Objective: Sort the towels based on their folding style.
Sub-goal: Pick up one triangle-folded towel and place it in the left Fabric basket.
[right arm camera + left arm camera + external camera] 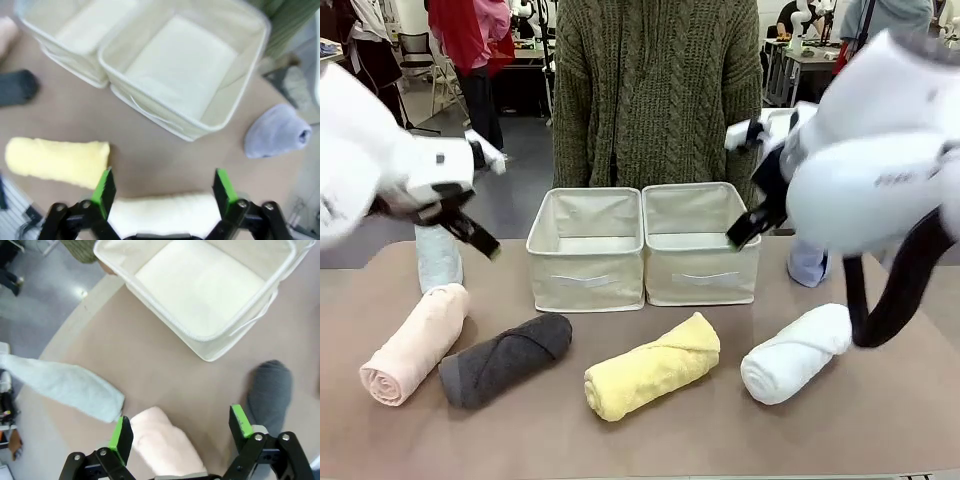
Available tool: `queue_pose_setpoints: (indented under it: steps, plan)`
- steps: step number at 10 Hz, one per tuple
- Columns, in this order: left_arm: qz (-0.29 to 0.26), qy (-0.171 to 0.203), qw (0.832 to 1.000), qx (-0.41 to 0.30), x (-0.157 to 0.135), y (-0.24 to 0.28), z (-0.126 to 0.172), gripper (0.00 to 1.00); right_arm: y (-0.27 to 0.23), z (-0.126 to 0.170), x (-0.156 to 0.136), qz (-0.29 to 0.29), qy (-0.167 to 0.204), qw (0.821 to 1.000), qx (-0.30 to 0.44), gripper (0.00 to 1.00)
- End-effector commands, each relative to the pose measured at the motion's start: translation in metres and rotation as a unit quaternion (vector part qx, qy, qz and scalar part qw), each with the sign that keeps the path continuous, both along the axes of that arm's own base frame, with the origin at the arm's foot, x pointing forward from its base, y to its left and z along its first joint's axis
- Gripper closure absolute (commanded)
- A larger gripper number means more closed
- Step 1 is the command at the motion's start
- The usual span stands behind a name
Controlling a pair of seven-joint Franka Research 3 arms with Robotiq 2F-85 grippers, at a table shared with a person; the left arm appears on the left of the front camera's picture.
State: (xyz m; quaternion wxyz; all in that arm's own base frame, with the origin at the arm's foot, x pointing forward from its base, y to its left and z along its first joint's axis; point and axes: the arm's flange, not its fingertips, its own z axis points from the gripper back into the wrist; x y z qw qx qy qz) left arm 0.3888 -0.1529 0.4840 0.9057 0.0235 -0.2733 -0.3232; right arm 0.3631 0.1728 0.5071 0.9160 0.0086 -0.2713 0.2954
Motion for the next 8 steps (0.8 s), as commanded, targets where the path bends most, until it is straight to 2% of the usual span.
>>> queue_pose_setpoints:
  steps: [1,3,4,5,6,8]
  plan:
    - [-0.018,0.017,0.999,0.031,-0.022,-0.008,0.071,0.0,0.007,0.061,-0.019,-0.032,0.013,0.998,-0.046,0.0]
    - [-0.023,-0.002,0.998,0.056,-0.044,-0.015,0.126,0.0,0.013,0.111,-0.041,-0.042,-0.001,0.998,-0.057,0.0]
    - [-0.016,-0.014,0.998,0.059,-0.062,-0.014,0.141,0.0,0.016,0.118,-0.051,-0.044,-0.003,0.997,-0.068,0.0]
    - [-0.02,-0.024,0.998,0.059,-0.072,-0.012,0.142,0.0,0.005,0.102,-0.043,-0.027,0.002,0.999,-0.039,0.0]
    - [-0.017,-0.002,0.999,0.041,-0.057,-0.015,0.141,0.0,0.005,0.102,-0.043,-0.027,0.002,0.999,-0.039,0.0]
    - [-0.017,-0.002,0.999,0.041,-0.057,-0.015,0.141,0.0,0.005,0.102,-0.043,-0.027,0.002,0.999,-0.039,0.0]
